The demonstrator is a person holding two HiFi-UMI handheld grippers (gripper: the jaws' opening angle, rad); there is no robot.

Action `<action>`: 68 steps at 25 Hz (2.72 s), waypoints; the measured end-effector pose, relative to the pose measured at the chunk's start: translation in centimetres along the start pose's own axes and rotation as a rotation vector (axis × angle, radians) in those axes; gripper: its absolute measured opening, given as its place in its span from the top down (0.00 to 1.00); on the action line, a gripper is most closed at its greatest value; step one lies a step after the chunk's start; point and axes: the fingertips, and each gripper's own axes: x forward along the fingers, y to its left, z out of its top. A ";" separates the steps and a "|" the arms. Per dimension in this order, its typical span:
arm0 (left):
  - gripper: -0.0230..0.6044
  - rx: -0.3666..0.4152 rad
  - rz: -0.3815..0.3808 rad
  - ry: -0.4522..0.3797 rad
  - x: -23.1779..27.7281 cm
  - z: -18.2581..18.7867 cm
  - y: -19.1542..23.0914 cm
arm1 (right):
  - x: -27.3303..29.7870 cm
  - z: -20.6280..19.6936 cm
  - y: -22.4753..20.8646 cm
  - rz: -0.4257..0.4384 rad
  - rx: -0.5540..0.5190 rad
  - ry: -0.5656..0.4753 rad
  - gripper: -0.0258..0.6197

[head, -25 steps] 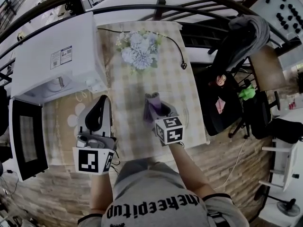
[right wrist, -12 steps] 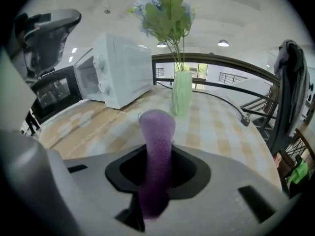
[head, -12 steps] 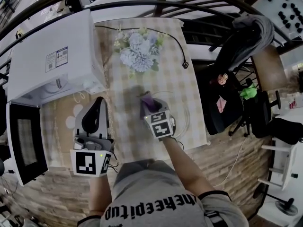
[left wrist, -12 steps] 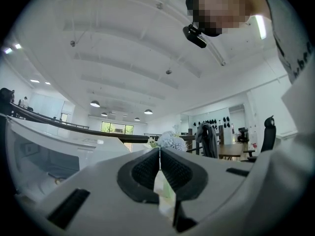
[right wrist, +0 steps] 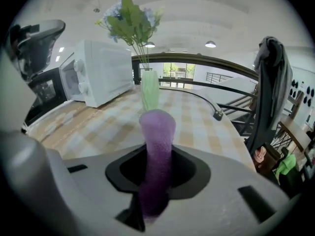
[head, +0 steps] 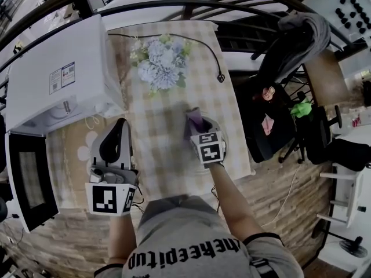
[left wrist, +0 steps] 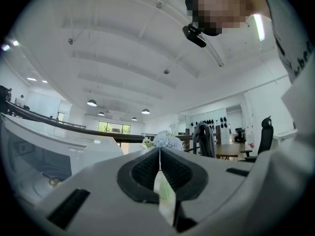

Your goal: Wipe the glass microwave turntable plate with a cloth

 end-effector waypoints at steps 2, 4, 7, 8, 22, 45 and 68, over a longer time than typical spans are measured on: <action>0.95 0.001 0.002 -0.002 0.0 0.1 0.1 | -0.3 -0.4 -1.5 -0.026 0.020 0.003 0.79; 0.95 0.001 0.002 -0.002 0.1 0.1 0.1 | -0.6 -0.9 -3.0 -0.051 0.037 0.007 0.79; 0.95 0.002 -0.001 -0.002 0.1 0.1 0.0 | -1.2 -1.8 -5.4 -0.092 0.067 0.014 0.79; 0.95 0.002 -0.001 -0.003 0.1 0.1 0.0 | -1.5 -2.1 -6.2 -0.105 0.078 0.016 0.79; 0.95 -0.008 -0.010 -0.011 -0.1 0.3 -0.3 | -3.1 -0.6 4.9 0.135 0.083 -0.035 0.79; 0.95 -0.005 0.020 -0.005 -2.2 0.7 -1.0 | -3.8 -3.4 3.9 0.113 0.036 -0.012 0.79; 0.95 0.018 0.119 -0.003 -4.2 2.1 -4.0 | -6.6 -7.3 -10.2 -0.072 0.124 0.025 0.79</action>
